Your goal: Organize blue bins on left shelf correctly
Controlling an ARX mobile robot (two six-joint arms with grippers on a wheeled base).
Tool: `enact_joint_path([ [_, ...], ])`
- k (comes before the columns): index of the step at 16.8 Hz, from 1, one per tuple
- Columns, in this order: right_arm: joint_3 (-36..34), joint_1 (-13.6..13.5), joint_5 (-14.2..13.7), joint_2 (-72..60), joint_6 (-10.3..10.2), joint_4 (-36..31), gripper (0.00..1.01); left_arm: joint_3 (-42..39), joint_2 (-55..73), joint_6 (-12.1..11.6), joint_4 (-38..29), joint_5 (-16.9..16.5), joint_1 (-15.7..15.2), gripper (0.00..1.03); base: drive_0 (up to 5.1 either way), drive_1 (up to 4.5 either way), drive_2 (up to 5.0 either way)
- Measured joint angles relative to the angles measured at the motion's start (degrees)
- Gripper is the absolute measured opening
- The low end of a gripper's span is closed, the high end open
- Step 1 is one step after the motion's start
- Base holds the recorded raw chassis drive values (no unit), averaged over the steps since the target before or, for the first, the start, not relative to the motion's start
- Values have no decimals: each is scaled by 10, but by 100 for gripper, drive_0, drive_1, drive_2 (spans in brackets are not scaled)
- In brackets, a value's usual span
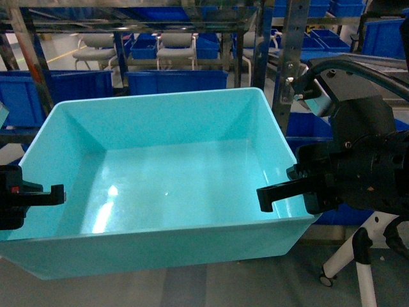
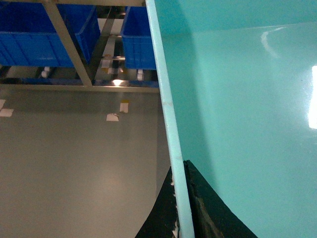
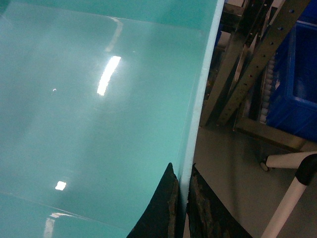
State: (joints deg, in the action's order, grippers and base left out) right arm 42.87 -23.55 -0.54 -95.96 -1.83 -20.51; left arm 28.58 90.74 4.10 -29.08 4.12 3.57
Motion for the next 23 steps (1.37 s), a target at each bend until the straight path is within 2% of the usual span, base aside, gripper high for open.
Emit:
enact_joint_path([
  [8, 0, 0, 0, 0, 0, -2, 3, 0, 0, 0, 0, 2, 0, 2, 2, 405, -401],
  [23, 0, 3, 1, 0, 0, -1, 3, 0, 0, 0, 0, 1, 1, 2, -275, 510, -199],
])
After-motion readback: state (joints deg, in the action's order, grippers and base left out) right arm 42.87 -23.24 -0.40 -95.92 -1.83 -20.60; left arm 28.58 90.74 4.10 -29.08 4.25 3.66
